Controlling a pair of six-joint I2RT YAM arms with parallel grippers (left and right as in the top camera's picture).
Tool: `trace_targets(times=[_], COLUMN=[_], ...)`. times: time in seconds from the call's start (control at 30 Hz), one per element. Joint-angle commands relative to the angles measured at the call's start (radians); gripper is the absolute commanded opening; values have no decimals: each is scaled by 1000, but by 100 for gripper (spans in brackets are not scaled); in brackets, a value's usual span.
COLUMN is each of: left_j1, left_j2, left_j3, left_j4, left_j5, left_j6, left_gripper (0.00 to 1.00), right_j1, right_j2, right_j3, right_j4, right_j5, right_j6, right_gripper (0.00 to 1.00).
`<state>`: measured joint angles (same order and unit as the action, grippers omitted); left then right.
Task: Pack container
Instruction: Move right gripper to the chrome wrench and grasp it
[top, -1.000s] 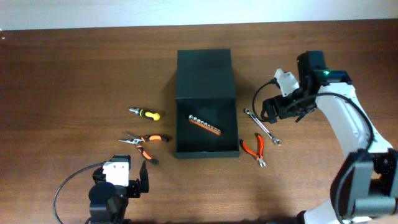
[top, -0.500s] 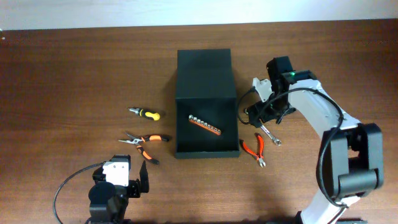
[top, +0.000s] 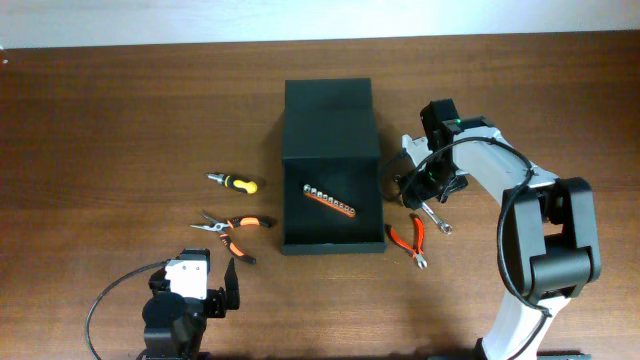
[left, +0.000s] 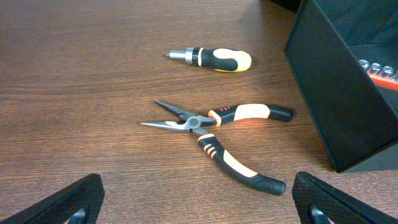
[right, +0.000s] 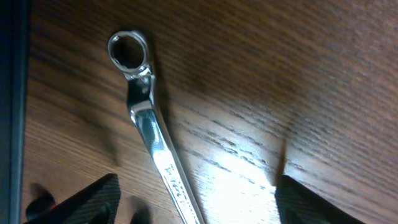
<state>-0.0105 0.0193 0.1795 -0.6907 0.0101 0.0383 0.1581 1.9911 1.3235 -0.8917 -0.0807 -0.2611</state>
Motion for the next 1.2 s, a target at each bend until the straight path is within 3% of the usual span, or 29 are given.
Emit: trace_targets(times=[0.0,0.33,0.9,1.0,1.17], left_j1=[5,5,5,5,5], left_j2=[-10,-10,-10,-10,-10], left_j3=[-4,-4,-4,-4,-4], left_j4=[5,5,5,5,5], left_j5=[-10,-10,-10,-10,-10], left_j6=[16,16,16,16,16], left_gripper=[99,99,99,99,99], right_j1=[29,109,109,109,109], right_j2=[12,13,45,61,66], right_j3=[-5,-5,-6,-6,-5], right_j4=[15,59,62,58,60], right_j5=[24,137,138,137,139], right_j6=[8,8,9,10,9], right_gripper=[73,69,52,45,23])
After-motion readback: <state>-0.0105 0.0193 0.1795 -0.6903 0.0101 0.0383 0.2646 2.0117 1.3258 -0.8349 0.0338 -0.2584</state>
